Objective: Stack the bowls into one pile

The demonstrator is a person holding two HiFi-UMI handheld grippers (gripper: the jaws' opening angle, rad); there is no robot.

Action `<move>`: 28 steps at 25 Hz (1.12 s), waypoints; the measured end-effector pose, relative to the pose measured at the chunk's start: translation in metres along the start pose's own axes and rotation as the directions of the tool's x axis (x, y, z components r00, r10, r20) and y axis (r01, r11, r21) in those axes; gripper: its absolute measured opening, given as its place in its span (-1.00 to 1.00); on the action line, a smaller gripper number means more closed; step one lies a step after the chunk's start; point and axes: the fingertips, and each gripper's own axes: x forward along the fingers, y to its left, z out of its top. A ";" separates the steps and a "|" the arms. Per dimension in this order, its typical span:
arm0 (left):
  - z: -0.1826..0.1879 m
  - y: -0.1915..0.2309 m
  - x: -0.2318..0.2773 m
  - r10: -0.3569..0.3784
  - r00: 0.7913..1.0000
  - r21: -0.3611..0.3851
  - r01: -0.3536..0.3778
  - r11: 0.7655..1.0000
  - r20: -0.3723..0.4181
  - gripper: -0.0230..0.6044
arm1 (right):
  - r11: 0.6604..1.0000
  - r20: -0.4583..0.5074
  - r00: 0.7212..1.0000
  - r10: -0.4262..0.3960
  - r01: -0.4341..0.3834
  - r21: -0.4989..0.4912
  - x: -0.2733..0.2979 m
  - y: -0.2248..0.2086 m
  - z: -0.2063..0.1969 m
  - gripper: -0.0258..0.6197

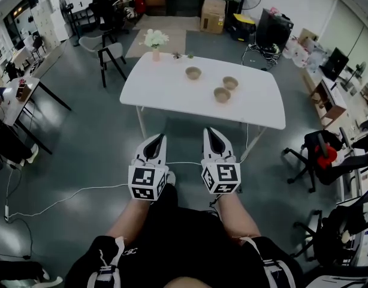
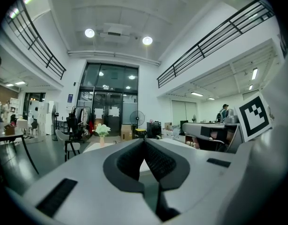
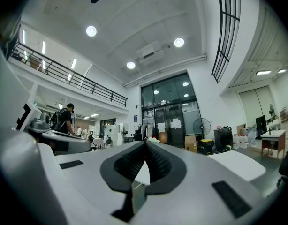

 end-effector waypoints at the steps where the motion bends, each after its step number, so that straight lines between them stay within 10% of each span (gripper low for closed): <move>1: 0.001 0.001 0.007 -0.001 1.000 0.009 0.001 1.000 0.006 -0.88 | 1.000 0.002 1.000 0.001 -0.001 0.000 0.006 -0.004 -0.002 -0.87; 12: -0.002 0.063 0.133 -0.022 1.000 0.008 0.022 1.000 0.022 -0.88 | 1.000 -0.008 1.000 -0.006 0.006 -0.008 0.136 -0.050 -0.024 -0.87; 28: 0.024 0.249 0.472 -0.161 0.986 0.001 0.161 0.987 -0.037 -0.88 | 0.993 -0.092 0.989 -0.117 0.117 0.000 0.488 -0.164 -0.049 -0.87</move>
